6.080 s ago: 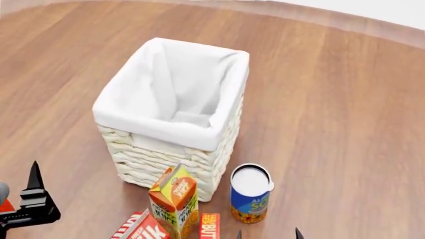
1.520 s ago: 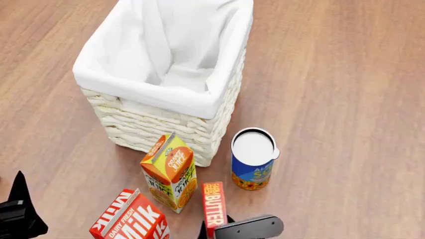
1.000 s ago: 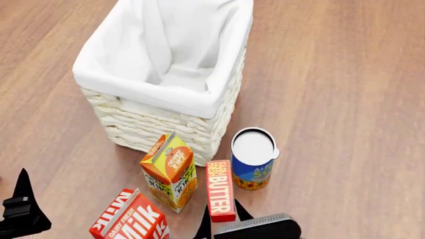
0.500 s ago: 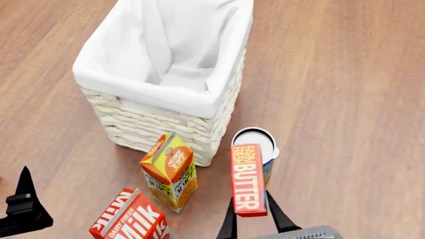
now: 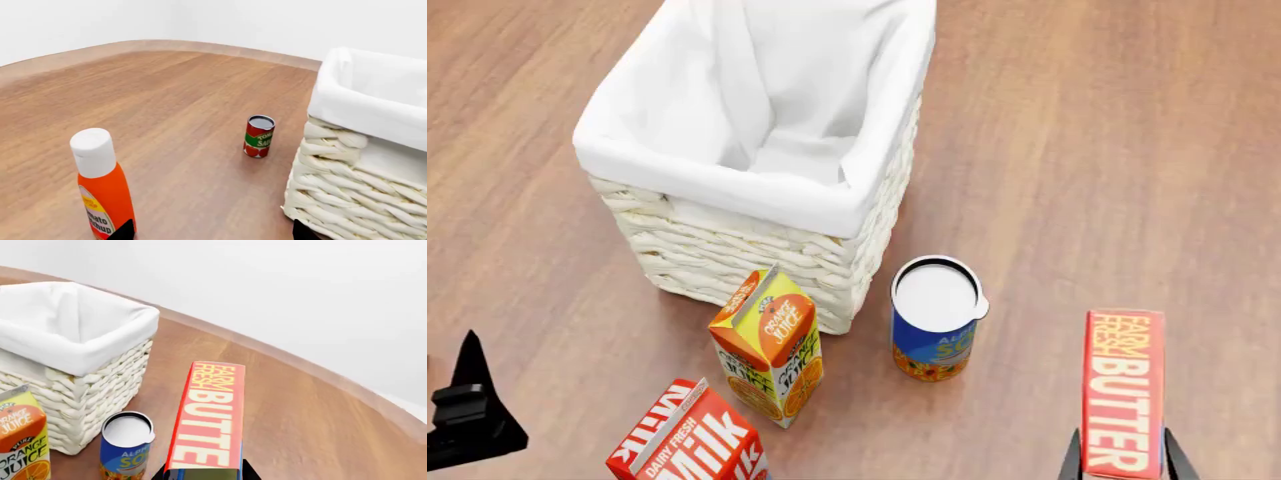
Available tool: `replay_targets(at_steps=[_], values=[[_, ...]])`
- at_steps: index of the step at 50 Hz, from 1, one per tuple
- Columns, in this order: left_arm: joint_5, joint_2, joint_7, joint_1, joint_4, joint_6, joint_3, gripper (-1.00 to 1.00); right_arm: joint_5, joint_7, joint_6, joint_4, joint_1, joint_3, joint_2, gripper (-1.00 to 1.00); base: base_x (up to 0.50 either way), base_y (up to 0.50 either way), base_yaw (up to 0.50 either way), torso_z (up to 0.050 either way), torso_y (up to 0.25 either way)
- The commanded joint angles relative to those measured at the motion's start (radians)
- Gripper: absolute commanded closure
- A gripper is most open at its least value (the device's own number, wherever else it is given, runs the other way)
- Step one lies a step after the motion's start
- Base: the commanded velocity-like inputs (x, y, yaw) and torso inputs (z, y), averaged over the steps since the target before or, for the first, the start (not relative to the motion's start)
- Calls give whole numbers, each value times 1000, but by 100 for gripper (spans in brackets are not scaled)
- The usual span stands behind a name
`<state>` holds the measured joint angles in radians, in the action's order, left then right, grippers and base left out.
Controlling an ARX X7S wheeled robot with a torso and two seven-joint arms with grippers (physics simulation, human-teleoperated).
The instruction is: Pick up the butter and put it in the basket.
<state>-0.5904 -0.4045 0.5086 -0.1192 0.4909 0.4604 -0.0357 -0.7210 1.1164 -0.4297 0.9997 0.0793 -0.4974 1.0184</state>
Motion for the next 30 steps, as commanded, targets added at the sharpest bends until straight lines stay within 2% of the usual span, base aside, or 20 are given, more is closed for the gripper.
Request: replay_targets(at_steps=[1, 5, 14, 23, 25, 30], values=[[21, 62, -72, -7, 2, 30, 81, -100, -119, 122, 150, 30, 40, 44, 212, 100, 0, 0, 0, 0, 0], [15, 60, -68, -7, 8, 34, 83, -100, -175, 113, 229, -2, 15, 88, 278, 100, 0, 0, 0, 0, 3], [11, 60, -65, -8, 8, 33, 84, -100, -346, 84, 248, -50, 84, 165, 382, 100, 0, 0, 0, 0, 0], [11, 62, -63, -14, -3, 28, 81, -100, -479, -1, 516, -193, 12, 220, 527, 100, 0, 0, 0, 1, 1], [8, 61, -61, -12, 1, 30, 81, -100, -509, -15, 504, -202, 26, 235, 531, 100, 0, 0, 0, 0, 0], [4, 59, -58, -13, 3, 32, 83, -100, -634, -82, 318, -233, 181, 299, 477, 100, 0, 0, 0, 0, 2]])
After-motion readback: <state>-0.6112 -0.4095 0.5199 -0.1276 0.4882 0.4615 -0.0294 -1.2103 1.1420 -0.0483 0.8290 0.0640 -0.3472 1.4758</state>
